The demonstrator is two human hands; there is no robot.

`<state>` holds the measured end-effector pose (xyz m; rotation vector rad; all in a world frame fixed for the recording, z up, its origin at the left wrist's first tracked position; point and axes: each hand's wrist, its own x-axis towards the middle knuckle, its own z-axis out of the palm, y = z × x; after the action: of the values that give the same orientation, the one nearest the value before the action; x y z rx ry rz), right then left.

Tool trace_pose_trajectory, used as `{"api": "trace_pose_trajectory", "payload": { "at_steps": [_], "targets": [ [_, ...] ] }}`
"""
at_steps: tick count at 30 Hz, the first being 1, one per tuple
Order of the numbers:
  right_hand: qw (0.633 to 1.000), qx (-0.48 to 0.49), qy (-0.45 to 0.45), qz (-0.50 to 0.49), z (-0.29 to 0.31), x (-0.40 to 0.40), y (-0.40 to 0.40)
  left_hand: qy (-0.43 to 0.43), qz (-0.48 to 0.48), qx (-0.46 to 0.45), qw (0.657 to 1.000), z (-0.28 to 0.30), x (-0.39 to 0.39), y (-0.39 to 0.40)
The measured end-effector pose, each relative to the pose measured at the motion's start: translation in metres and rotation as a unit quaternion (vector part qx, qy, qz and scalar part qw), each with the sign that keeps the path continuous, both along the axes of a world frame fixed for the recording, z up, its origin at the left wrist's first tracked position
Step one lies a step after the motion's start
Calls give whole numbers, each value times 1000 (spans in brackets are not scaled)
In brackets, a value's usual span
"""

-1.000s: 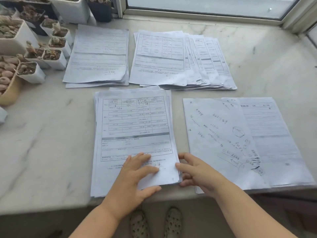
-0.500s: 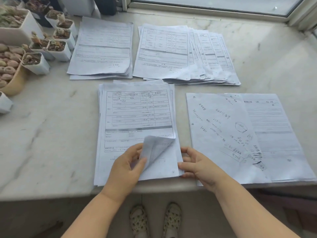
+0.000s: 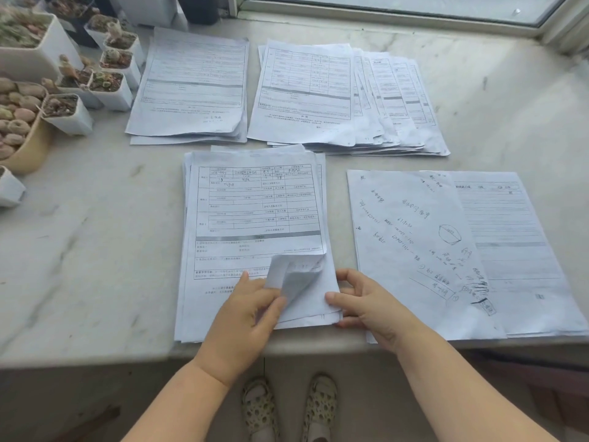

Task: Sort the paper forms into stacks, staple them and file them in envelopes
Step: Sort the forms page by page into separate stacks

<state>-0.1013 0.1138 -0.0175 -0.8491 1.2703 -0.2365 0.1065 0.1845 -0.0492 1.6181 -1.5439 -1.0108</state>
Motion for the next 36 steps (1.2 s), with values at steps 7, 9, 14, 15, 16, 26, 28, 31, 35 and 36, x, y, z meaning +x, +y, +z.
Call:
{"api": "trace_pose_trajectory", "payload": {
  "at_steps": [7, 9, 14, 15, 16, 26, 28, 31, 35, 36],
  "targets": [
    [1000, -11, -8, -8, -1, -3, 5, 50, 99, 51, 993, -9, 2, -3],
    [998, -52, 8, -18, -3, -1, 11, 66, 121, 33, 990, -5, 0, -3],
    [989, -133, 60, 20, -8, 5, 18, 29, 132, -29, 990, 5, -4, -5],
    [987, -142, 67, 28, -8, 5, 17, 26, 128, -31, 991, 6, -4, -6],
    [986, -146, 71, 32, -8, 4, 17, 25, 128, -35, 991, 3, -3, -6],
    [979, -145, 140, -10, -8, 16, 12, -12, -5, 18, 1000, 4, -7, 8],
    [974, -157, 161, 13, -4, 17, 12, -20, 23, 9, 1000, 0, -7, 7],
    [876, -302, 342, 155, 8, 16, 11, -30, 77, 7, 997, 1, -5, 4],
    [946, -206, 237, 84, 34, 24, -12, 66, 156, 38, 985, 16, -7, 0],
    [982, -92, 164, 32, 36, 25, -22, 57, 149, 35, 986, 18, -8, 2]
  ]
}}
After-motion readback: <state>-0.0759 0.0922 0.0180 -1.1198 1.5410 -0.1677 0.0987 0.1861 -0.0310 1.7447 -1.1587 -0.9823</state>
